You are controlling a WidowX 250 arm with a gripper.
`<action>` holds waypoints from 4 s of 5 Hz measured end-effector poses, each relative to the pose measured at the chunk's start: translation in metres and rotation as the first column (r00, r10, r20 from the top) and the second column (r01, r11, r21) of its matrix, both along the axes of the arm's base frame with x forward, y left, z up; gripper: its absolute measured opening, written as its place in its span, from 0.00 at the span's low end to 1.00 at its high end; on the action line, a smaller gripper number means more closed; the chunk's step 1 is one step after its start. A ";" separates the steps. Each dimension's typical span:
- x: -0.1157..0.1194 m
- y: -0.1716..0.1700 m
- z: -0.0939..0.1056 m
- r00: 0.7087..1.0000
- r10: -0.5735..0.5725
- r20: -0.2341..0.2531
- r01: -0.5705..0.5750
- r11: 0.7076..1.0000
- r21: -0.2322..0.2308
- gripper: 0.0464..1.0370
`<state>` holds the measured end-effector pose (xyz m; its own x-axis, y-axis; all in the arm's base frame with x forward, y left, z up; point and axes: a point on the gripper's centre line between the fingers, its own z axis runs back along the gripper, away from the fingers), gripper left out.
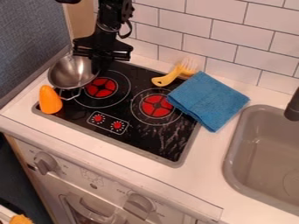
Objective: Move the silver pot to the bottom of the right burner and blue cloth
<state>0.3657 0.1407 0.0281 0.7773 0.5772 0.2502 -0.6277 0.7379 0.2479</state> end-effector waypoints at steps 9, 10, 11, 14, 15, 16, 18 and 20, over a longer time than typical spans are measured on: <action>-0.049 -0.202 0.030 0.901 -0.433 -0.030 0.433 0.901 -0.001 0.02; -0.063 -0.202 0.018 0.900 -0.432 -0.064 0.432 0.902 -0.007 0.02; -0.062 -0.206 0.016 0.899 -0.435 -0.043 0.434 0.900 -0.029 0.02; -0.055 -0.211 -0.005 0.899 -0.423 -0.113 0.413 0.905 -0.102 0.50; -0.052 -0.213 -0.003 0.900 -0.422 -0.104 0.412 0.905 -0.108 0.81; -0.050 -0.216 -0.006 0.900 -0.428 -0.080 0.411 0.896 -0.167 0.97; -0.044 -0.213 0.019 0.911 -0.411 0.045 0.410 0.884 -0.226 0.96; -0.041 -0.211 0.066 0.880 -0.433 0.197 0.472 0.844 -0.255 0.96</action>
